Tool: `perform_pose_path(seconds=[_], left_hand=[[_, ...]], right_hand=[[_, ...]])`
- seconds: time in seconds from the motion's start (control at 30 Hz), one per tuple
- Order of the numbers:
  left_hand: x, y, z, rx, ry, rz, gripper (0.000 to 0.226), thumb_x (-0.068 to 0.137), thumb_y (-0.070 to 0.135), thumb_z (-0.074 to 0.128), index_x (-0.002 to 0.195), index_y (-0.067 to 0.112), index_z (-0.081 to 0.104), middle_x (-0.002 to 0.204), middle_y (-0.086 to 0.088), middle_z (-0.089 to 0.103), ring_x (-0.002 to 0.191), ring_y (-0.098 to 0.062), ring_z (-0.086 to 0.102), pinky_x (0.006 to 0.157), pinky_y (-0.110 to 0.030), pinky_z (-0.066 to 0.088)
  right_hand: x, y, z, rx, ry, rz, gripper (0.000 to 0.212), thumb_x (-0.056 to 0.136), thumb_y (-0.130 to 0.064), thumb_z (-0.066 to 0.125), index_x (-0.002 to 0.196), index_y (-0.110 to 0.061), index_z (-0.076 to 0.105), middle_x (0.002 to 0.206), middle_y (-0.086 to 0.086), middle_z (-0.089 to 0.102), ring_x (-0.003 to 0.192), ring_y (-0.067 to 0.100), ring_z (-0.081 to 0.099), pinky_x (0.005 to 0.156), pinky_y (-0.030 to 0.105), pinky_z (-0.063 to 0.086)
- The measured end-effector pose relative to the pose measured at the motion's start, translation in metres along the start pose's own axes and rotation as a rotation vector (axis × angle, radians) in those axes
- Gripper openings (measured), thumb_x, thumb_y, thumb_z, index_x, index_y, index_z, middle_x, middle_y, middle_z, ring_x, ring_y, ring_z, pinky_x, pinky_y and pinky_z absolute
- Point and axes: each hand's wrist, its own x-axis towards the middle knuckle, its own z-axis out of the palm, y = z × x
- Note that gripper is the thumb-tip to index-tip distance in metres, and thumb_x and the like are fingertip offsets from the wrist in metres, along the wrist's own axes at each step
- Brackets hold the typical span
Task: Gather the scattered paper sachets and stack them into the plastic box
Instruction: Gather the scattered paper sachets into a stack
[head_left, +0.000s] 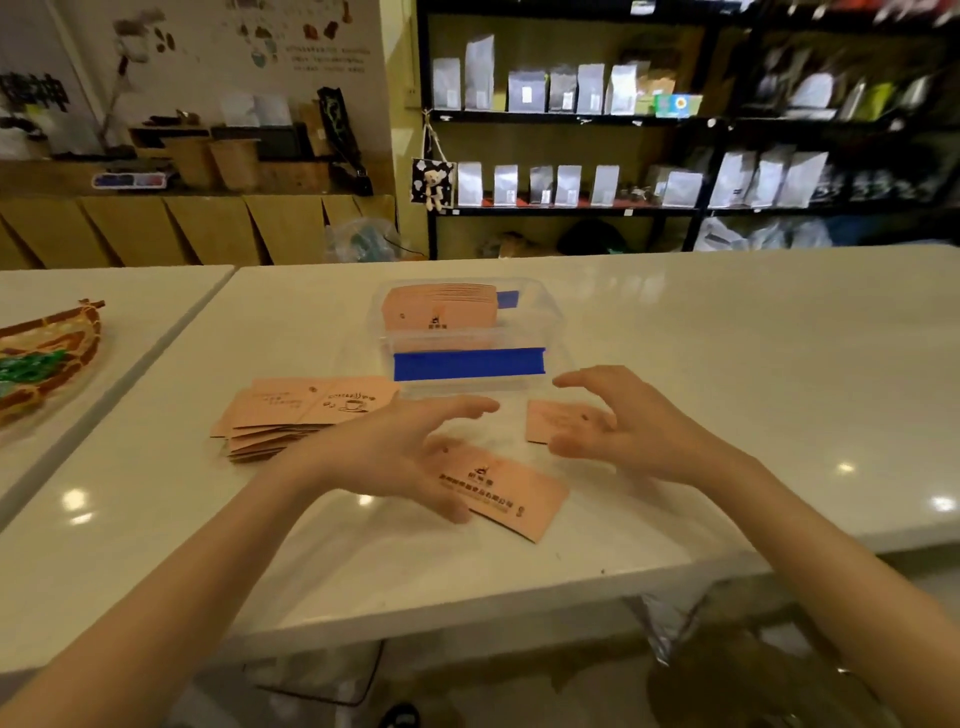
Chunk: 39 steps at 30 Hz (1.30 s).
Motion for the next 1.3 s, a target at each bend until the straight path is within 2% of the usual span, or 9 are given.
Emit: perform_pose_path(seconds=[0.1, 0.3, 0.53, 0.63, 0.87, 1.0, 1.07, 1.2, 1.3], left_hand=[[0.003, -0.004, 0.001, 0.061, -0.029, -0.071, 0.086, 0.067, 0.037, 0.072, 0.133, 0.046, 0.018, 0.145, 0.015, 0.03, 0.13, -0.01, 0.03, 0.108, -0.035, 0.028], [0.003, -0.002, 0.007, 0.054, -0.029, -0.108, 0.075, 0.071, 0.033, 0.069, 0.133, 0.039, 0.026, 0.137, 0.011, 0.042, 0.125, -0.01, 0.038, 0.103, -0.03, 0.032], [0.003, 0.004, 0.011, 0.133, 0.131, -0.108, 0.08, 0.067, 0.043, 0.071, 0.132, 0.041, 0.025, 0.127, 0.015, 0.051, 0.119, -0.01, 0.038, 0.101, -0.031, 0.03], [0.001, 0.007, 0.01, 0.115, 0.191, -0.061, 0.081, 0.066, 0.044, 0.07, 0.133, 0.04, 0.024, 0.125, 0.014, 0.053, 0.108, -0.005, 0.042, 0.096, -0.024, 0.032], [-0.015, 0.001, -0.013, -0.016, 0.433, 0.061, 0.08, 0.062, 0.041, 0.074, 0.13, 0.039, 0.03, 0.106, 0.02, 0.055, 0.104, -0.004, 0.046, 0.094, -0.023, 0.036], [-0.025, -0.015, -0.029, -0.024, 0.552, 0.003, 0.084, 0.06, 0.04, 0.075, 0.129, 0.041, 0.028, 0.098, 0.025, 0.052, 0.092, 0.003, 0.045, 0.086, -0.013, 0.033], [-0.031, -0.028, -0.038, -0.025, 0.592, -0.032, 0.087, 0.057, 0.045, 0.076, 0.129, 0.042, 0.027, 0.094, 0.029, 0.051, 0.087, 0.007, 0.047, 0.083, -0.009, 0.033], [-0.048, -0.052, -0.052, -0.062, 0.66, -0.114, 0.086, 0.055, 0.047, 0.074, 0.128, 0.041, 0.03, 0.099, 0.022, 0.054, 0.097, -0.003, 0.046, 0.093, -0.021, 0.036], [-0.057, -0.068, -0.057, -0.086, 0.691, -0.175, 0.088, 0.053, 0.047, 0.073, 0.13, 0.036, 0.031, 0.103, 0.016, 0.056, 0.1, -0.007, 0.045, 0.099, -0.03, 0.035]], right_hand=[[-0.006, 0.014, -0.001, -0.051, -0.054, 0.018, 0.07, 0.071, -0.048, 0.065, 0.132, -0.028, 0.038, 0.141, -0.002, 0.04, 0.13, 0.017, 0.03, 0.105, 0.035, 0.031], [-0.014, 0.028, 0.001, -0.04, -0.041, 0.04, 0.063, 0.074, -0.047, 0.061, 0.13, -0.028, 0.039, 0.135, -0.001, 0.047, 0.117, 0.016, 0.046, 0.093, 0.029, 0.039], [-0.014, 0.024, -0.004, 0.058, 0.084, 0.019, 0.057, 0.072, -0.042, 0.067, 0.124, -0.03, 0.045, 0.126, -0.002, 0.054, 0.111, 0.017, 0.047, 0.086, 0.028, 0.038], [-0.012, 0.015, -0.01, 0.168, 0.177, 0.013, 0.054, 0.074, -0.037, 0.068, 0.123, -0.028, 0.047, 0.127, -0.002, 0.055, 0.114, 0.019, 0.048, 0.082, 0.024, 0.04], [0.007, -0.023, -0.017, 0.303, 0.28, -0.088, 0.05, 0.074, -0.034, 0.069, 0.119, -0.029, 0.048, 0.123, -0.007, 0.055, 0.107, 0.009, 0.043, 0.069, 0.008, 0.034], [0.026, -0.049, -0.014, 0.344, 0.311, -0.168, 0.048, 0.073, -0.035, 0.069, 0.116, -0.028, 0.05, 0.121, -0.009, 0.056, 0.104, 0.005, 0.044, 0.061, 0.002, 0.04], [0.037, -0.063, -0.012, 0.368, 0.313, -0.215, 0.048, 0.073, -0.035, 0.069, 0.116, -0.027, 0.05, 0.115, -0.011, 0.057, 0.103, 0.007, 0.046, 0.064, -0.007, 0.036], [0.056, -0.089, -0.005, 0.402, 0.278, -0.29, 0.048, 0.073, -0.035, 0.068, 0.117, -0.025, 0.05, 0.107, -0.015, 0.052, 0.091, -0.002, 0.048, 0.064, -0.009, 0.033], [0.067, -0.107, 0.002, 0.401, 0.227, -0.342, 0.05, 0.074, -0.037, 0.067, 0.12, -0.025, 0.049, 0.114, -0.011, 0.055, 0.098, 0.001, 0.045, 0.064, -0.001, 0.039]])
